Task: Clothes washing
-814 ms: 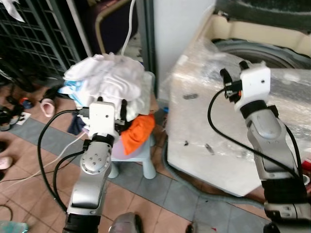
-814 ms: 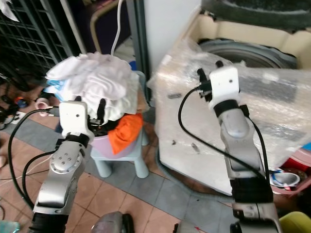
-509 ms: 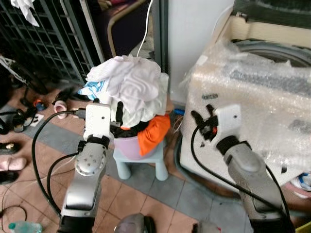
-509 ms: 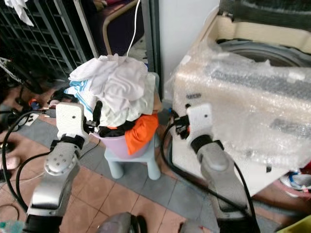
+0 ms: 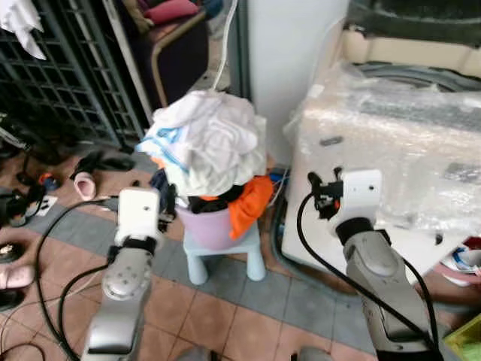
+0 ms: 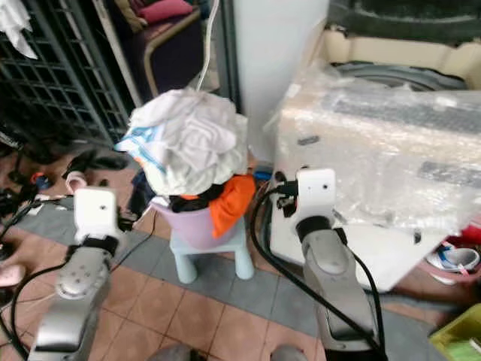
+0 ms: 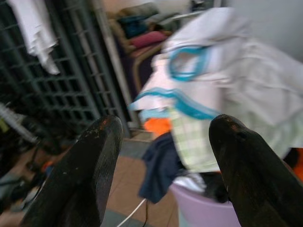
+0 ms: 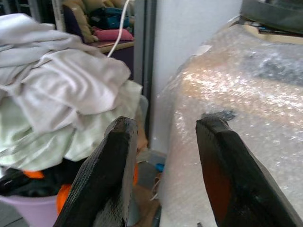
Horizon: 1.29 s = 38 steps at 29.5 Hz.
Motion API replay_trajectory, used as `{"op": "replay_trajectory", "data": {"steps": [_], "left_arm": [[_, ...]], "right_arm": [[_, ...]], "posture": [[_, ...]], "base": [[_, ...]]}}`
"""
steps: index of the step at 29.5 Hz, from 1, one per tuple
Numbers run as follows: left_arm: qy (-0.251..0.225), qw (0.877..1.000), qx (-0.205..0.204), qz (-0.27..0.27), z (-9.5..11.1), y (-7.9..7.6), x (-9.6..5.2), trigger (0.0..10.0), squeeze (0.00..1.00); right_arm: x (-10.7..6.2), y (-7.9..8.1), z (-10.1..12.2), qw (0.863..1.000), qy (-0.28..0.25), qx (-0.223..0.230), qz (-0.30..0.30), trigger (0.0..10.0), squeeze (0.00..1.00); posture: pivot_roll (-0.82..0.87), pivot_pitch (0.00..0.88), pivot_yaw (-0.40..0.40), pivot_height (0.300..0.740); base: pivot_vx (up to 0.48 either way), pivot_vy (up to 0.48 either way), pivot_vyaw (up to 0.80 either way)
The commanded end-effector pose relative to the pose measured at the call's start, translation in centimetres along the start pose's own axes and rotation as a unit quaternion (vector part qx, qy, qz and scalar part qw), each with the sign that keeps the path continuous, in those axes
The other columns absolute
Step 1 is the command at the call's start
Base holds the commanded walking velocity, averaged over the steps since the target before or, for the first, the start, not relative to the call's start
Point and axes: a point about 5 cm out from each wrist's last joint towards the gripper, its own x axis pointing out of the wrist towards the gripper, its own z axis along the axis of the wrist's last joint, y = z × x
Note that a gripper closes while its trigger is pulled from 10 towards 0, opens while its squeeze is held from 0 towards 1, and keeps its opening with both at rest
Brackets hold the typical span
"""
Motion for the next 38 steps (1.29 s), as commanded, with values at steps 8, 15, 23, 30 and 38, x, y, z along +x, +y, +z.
{"op": "replay_trajectory", "data": {"steps": [8, 15, 23, 30, 38], "left_arm": [[-0.004, 0.999, -0.033, 0.008, -0.2, 0.7, 0.0, 10.0, 0.0], [0.017, 0.999, -0.05, 0.01, -1.2, 0.4, -0.9, 10.0, 0.0], [0.008, 0.999, -0.049, -0.023, -0.5, -0.1, -0.6, 10.0, 0.0], [0.011, 0.999, -0.044, -0.028, -0.5, -0.1, -0.8, 10.0, 0.0], [0.008, 0.999, -0.043, -0.025, -0.3, -0.1, -1.0, 10.0, 0.0]], "right_arm": [[0.0, -1.6, -2.4, 0.996, 0.049, 0.016, -0.076, 10.0, 0.0], [-0.4, -0.9, -2.2, 0.998, 0.039, 0.013, -0.051, 10.0, 0.0], [-0.6, -1.8, -1.6, 0.998, 0.022, 0.007, -0.056, 10.0, 0.0], [-0.2, -1.5, -1.0, 0.998, 0.015, 0.029, -0.054, 10.0, 0.0], [0.2, -1.6, -1.1, 0.998, 0.022, 0.017, -0.05, 10.0, 0.0]], "posture": [[-0.04, 0.0, 0.063, 0.74], [-0.06, 0.0, 0.077, 0.74], [-0.06, 0.032, 0.095, 0.74], [-0.06, 0.044, 0.087, 0.74], [-0.05, 0.051, 0.077, 0.74]], "base": [[0.0, 0.0, 0.0], [0.0, 0.0, 0.0], [0.0, 0.0, 0.3], [0.0, 0.0, 0.0], [0.0, 0.0, 0.0]]}}
